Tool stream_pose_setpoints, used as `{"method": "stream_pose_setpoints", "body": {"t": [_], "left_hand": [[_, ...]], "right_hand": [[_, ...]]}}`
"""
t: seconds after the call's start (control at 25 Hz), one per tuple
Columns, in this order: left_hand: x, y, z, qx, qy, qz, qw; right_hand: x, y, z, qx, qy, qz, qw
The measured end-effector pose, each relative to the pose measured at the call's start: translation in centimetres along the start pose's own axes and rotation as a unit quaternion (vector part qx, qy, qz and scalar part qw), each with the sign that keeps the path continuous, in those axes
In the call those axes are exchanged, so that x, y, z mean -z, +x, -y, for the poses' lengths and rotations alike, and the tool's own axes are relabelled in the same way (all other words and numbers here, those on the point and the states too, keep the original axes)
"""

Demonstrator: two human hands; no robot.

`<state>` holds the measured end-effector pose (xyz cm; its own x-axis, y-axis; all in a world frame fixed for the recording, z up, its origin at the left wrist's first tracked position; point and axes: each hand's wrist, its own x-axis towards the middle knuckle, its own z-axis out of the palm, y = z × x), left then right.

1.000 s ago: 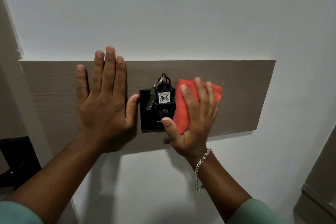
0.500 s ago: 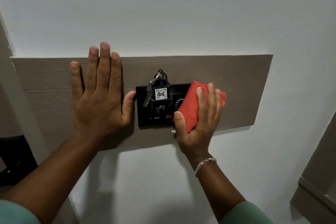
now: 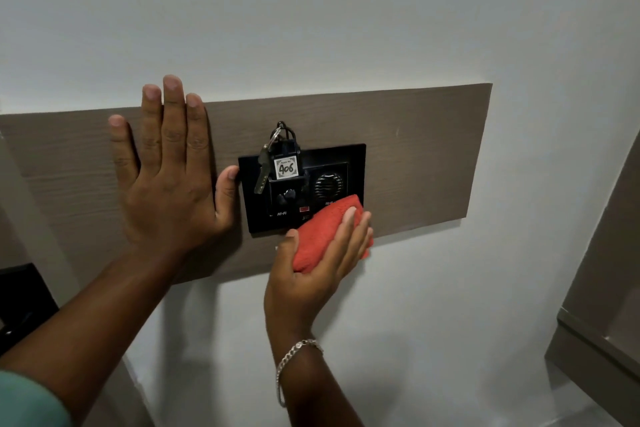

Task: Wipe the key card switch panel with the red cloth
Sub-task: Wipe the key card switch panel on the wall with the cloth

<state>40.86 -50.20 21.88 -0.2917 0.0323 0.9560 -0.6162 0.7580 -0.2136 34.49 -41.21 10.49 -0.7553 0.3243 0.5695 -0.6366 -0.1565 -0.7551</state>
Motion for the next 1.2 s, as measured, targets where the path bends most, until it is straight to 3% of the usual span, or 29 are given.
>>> {"method": "stream_pose_setpoints", "body": {"t": [0.28, 0.44, 0.6, 0.76, 0.92, 1.0, 1.12, 1.2], "left_hand": [[-0.1, 0.1, 0.1, -0.004, 0.003, 0.004, 1.0], [-0.2, 0.0, 0.2, -0.008, 0.008, -0.002, 1.0], [-0.4, 0.0, 0.3, -0.011, 0.021, -0.003, 1.0], [-0.4, 0.0, 0.2, -0.01, 0.032, -0.005, 0.999], [-0.2, 0.1, 0.1, -0.002, 0.023, 0.005, 1.0], [-0.1, 0.2, 0.0, -0.002, 0.021, 0.012, 1.0], [0.0, 0.2, 0.2, -0.005, 0.019, 0.014, 1.0], [-0.1, 0.1, 0.1, -0.001, 0.022, 0.009, 1.0]], "right_hand": [[0.7, -1.7, -0.5, 0.074, -0.034, 0.09, 0.993], [2.1, 1.8, -1.3, 0.076, -0.031, 0.061, 0.995], [1.7, 6.0, 0.1, 0.196, -0.005, 0.083, 0.977], [3.0, 9.2, -0.4, 0.342, -0.064, 0.16, 0.924], [3.8, 9.6, -0.4, 0.303, -0.014, 0.137, 0.943], [2.6, 8.1, 1.1, 0.333, 0.0, 0.159, 0.929], [2.1, 5.8, 1.1, 0.404, -0.09, 0.185, 0.892], [2.5, 5.5, 0.3, 0.383, -0.115, 0.17, 0.901]]}}
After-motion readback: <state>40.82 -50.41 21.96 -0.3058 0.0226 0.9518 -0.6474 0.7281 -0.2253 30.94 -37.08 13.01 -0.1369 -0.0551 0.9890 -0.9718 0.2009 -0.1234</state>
